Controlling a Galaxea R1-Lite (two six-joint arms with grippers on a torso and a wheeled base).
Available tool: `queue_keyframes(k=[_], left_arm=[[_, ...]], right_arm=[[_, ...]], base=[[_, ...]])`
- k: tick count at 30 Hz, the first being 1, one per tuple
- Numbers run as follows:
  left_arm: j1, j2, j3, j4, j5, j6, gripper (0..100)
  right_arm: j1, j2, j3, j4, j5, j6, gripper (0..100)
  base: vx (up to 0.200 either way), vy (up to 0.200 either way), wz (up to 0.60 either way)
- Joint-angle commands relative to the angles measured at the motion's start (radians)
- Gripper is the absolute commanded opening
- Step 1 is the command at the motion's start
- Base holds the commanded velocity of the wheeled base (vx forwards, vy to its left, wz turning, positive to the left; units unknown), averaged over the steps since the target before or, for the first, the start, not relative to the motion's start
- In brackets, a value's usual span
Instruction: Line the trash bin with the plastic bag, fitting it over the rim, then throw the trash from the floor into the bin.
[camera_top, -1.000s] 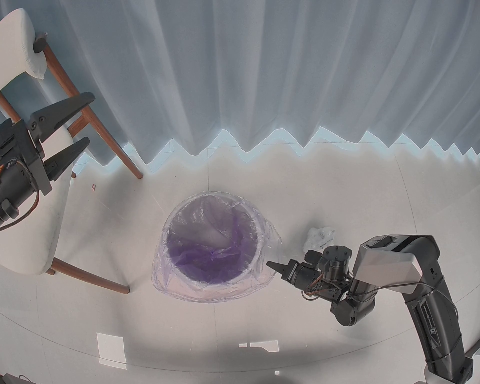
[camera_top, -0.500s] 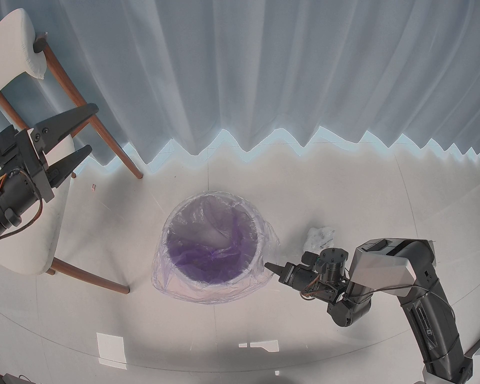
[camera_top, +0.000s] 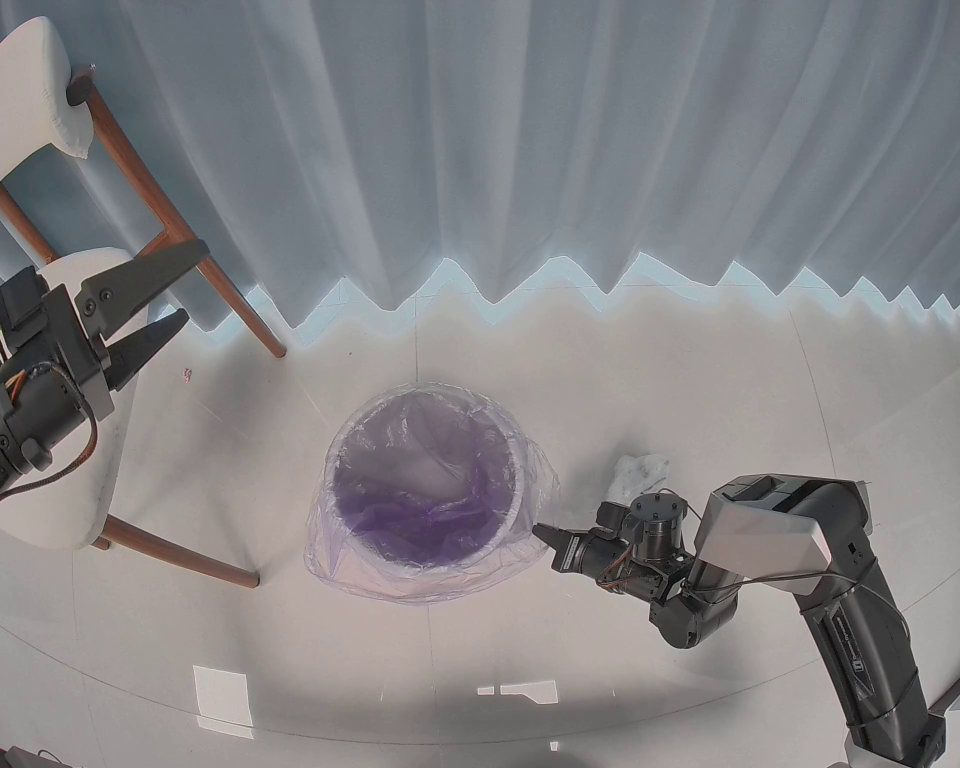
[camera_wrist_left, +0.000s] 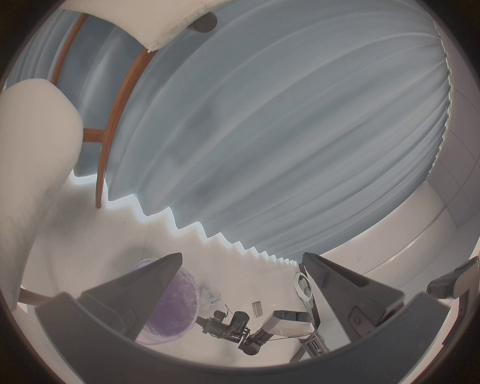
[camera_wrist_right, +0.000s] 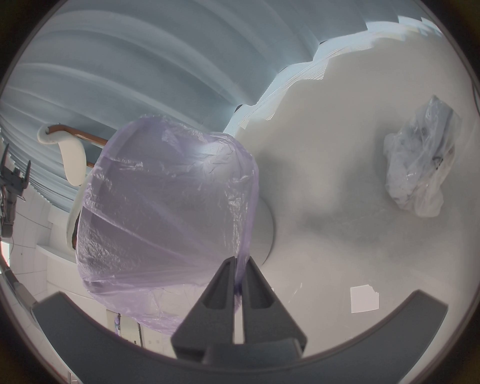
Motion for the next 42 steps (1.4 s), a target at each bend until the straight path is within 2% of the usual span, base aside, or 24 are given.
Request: queue_keyframes(k=[1,4,9,14,19,20,21,26,31,35,42], left_arm=[[-0.015,0.006,0.013,0.0,0.0,0.008,100],[-0.018,0.008,0.022,0.0,0.002,0.025,100],[-0.018,0.02,0.026,-0.003,0.002,0.026,100],[-0.018,0.02,0.033,-0.003,-0.001,0.025,100],[-0.015,0.021,0.066,-0.003,-0.073,0.031,100],[-0.015,0.021,0.066,-0.003,-0.075,0.031,100],[-0.014,0.023,0.08,-0.003,-0.103,0.028,100],[-0.018,0.106,0.122,0.011,-0.141,0.025,100],[-0.04,0.264,0.151,-0.003,-0.133,0.032,100],[-0.04,0.307,0.152,-0.003,-0.132,0.032,100],[-0.027,0.476,0.174,-0.003,-0.127,0.06,100]], right_arm=[[0.002,-0.004,-0.002,0.005,-0.009,-0.009,0],[0.002,-0.01,-0.003,0.027,-0.018,-0.022,0],[0.002,-0.015,-0.02,0.061,-0.072,-0.082,0],[0.002,-0.015,-0.019,0.058,-0.087,-0.104,0],[0.002,-0.015,-0.017,0.058,-0.095,-0.119,0],[0.002,-0.015,-0.017,0.058,-0.095,-0.119,100],[0.0,-0.013,-0.017,0.051,-0.095,-0.119,100],[-0.01,-0.007,-0.014,-0.021,-0.087,-0.108,100],[-0.015,-0.032,-0.002,-0.025,-0.085,-0.098,100],[-0.024,-0.036,0.008,-0.024,-0.085,-0.09,100],[-0.036,-0.13,0.057,0.001,-0.059,-0.013,100]], base=[[0.0,0.0,0.0],[0.0,0.0,0.0],[0.0,0.0,0.0],[0.0,0.0,0.0],[0.0,0.0,0.0],[0.0,0.0,0.0],[0.0,0.0,0.0],[0.0,0.0,0.0],[0.0,0.0,0.0],[0.0,0.0,0.0],[0.0,0.0,0.0]])
